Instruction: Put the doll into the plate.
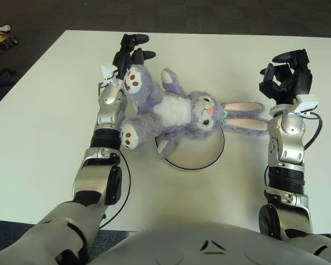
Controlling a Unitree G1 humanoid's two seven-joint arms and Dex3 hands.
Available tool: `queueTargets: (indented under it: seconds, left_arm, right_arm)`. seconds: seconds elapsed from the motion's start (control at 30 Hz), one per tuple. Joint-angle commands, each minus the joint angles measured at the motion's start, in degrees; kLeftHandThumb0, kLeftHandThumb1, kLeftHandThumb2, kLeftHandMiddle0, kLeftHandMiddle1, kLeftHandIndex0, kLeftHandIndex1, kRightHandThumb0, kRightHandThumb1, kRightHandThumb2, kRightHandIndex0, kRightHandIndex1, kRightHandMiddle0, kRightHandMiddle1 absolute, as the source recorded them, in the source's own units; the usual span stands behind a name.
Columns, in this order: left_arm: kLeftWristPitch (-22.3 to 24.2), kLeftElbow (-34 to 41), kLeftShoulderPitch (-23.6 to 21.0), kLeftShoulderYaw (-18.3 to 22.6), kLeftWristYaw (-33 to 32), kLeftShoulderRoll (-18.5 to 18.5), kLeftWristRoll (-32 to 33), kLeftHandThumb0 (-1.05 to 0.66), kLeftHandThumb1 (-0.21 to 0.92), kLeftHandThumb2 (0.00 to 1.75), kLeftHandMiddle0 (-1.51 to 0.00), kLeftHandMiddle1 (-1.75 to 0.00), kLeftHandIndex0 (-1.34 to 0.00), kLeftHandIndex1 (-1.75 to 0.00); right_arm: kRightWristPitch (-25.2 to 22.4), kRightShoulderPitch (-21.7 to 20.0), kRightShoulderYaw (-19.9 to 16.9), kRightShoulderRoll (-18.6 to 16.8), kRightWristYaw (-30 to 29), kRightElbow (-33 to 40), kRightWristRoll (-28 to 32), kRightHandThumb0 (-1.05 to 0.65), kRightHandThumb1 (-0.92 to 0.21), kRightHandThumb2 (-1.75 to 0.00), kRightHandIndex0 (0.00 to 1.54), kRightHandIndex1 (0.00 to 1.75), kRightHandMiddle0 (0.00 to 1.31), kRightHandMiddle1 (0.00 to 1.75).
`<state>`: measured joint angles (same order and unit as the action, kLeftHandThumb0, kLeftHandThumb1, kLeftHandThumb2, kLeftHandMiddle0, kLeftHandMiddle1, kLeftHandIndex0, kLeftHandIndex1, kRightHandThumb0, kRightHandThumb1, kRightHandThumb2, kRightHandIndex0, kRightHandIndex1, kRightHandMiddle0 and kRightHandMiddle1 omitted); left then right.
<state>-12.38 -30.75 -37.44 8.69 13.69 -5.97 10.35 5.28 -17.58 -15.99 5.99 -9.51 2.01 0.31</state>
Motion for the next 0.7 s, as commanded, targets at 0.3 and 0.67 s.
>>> queueTargets:
  seconds: [0.3, 0.67]
  left_arm:
    - [1.0, -4.1, 2.1, -0.1, -4.5, 0.8, -2.3, -0.37, 0.75, 0.75, -0.56, -1.52, -0.29, -1.75]
    - [-2.5, -5.5, 3.0, 1.0, -3.9, 2.3, -0.8, -0.39, 0.63, 0.92, -0.78, -1.67, -0.37, -1.75]
  right_arm:
    - [6.3, 1.2, -1.5, -0.4, 2.8, -5.8, 5.5, -0.01, -0.41, -1.14, 0.62, 1.51, 0.38, 1.75]
    - [11.2, 1.3, -1.9, -0.7, 4.1, -10.2, 7.4, -0.01, -0.36, -1.18, 0.67, 1.45, 0.43, 1.75]
